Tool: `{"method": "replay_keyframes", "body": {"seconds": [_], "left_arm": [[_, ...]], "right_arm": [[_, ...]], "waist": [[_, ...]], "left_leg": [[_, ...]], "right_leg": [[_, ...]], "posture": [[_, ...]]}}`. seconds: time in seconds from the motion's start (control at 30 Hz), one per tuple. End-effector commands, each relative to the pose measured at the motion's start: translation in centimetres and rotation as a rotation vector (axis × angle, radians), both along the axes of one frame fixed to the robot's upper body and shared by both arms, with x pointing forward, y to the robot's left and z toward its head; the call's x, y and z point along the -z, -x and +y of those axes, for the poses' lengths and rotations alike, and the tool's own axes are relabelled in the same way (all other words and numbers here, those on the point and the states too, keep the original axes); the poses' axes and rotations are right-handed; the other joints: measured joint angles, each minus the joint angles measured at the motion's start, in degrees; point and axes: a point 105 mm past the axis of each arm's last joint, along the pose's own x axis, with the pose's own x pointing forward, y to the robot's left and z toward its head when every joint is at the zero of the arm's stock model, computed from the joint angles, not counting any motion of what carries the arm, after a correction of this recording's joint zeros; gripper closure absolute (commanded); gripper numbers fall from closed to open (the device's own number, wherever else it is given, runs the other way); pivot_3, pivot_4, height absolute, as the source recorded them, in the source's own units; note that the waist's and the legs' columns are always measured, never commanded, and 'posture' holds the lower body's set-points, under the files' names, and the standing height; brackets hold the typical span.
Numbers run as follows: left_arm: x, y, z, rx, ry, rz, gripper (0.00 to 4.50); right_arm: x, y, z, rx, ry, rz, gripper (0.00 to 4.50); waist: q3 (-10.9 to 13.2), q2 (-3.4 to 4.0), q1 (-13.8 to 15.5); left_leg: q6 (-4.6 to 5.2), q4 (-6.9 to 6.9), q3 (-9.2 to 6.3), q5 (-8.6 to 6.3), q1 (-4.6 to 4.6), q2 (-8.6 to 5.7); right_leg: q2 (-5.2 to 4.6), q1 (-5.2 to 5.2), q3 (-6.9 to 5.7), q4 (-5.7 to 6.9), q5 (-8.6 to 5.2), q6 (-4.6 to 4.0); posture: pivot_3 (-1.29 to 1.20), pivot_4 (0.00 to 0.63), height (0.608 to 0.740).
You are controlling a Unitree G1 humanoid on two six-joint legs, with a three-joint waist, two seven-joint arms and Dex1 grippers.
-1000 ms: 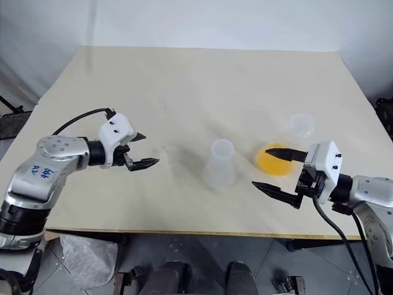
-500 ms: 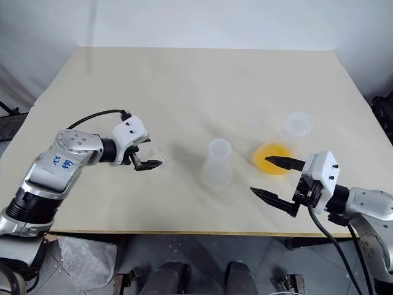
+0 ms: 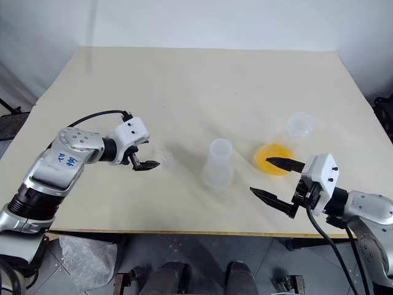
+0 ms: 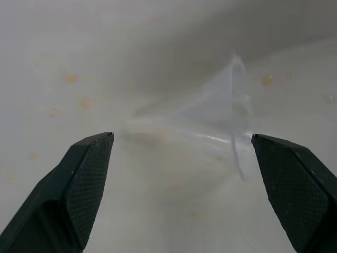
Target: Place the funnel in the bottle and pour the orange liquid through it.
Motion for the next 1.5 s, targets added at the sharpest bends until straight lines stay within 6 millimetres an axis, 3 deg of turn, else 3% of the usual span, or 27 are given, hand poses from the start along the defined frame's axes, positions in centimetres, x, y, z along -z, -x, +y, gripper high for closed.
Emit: {"method": "replay_keyframes", "body": {"seconds": [0.03,0.3,0.47,0.67,0.83,0.93,1.5], "left_arm": [[-0.9,-0.4,-0.3,0.015,-0.015,-0.033,0.64],[-1.1,-1.0,0.0,0.002,-0.018,-0.039,3.18],[-1.7,-1.3,0.9,-0.019,-0.004,-0.043,4.47],[-3.3,-1.5,2.3,-0.056,0.046,-0.049,4.47],[-5.1,-1.1,2.3,-0.031,0.118,-0.034,4.47],[-6.9,-0.1,1.9,0.018,0.192,0.015,4.47],[-10.7,3.9,1.6,0.187,0.281,0.325,4.47]], "right_arm": [[-1.2,0.5,0.2,0.000,0.004,-0.068,0.00],[-1.0,0.9,0.1,0.014,0.005,-0.065,0.00],[-1.0,0.8,0.0,0.018,0.005,-0.065,0.00],[-1.0,0.7,-0.2,0.018,0.007,-0.063,0.00],[-1.0,0.6,-0.2,0.013,0.008,-0.063,0.00],[-1.0,0.5,-0.2,0.007,0.009,-0.063,0.00],[-0.7,0.6,-0.3,-0.010,0.005,-0.054,0.00]], "waist": [[0.0,0.00,0.0],[0.0,0.00,0.0],[0.0,0.00,-0.1],[0.0,0.00,0.0],[0.0,0.00,0.0],[0.0,-0.01,0.0],[0.0,-0.01,-0.2]], "left_leg": [[0.00,0.00,0.00,0.00,0.00,0.00],[0.00,0.02,0.00,0.00,0.00,0.00],[0.00,0.02,0.00,0.00,0.00,0.00],[0.00,0.04,0.00,0.00,0.00,0.01],[0.00,0.05,0.00,0.00,0.00,0.00],[0.00,0.15,-0.06,0.00,-0.06,-0.01],[0.02,0.26,-0.08,-0.01,-0.08,-0.03]], "right_leg": [[0.00,0.00,0.00,0.00,0.00,0.00],[0.01,0.00,0.00,0.04,0.00,0.00],[0.01,-0.01,-0.01,0.05,0.00,0.00],[0.02,-0.02,-0.01,0.06,0.00,0.00],[0.01,-0.01,-0.01,0.08,0.00,0.00],[0.02,-0.02,-0.04,0.11,0.00,0.00],[0.01,-0.10,-0.01,0.40,0.00,0.00]], "posture": [[0.00,0.150,0.740],[0.00,0.150,0.740],[0.00,0.150,0.740],[0.00,0.150,0.740],[0.00,0.150,0.740],[0.00,0.150,0.740],[0.00,0.150,0.740]]}}
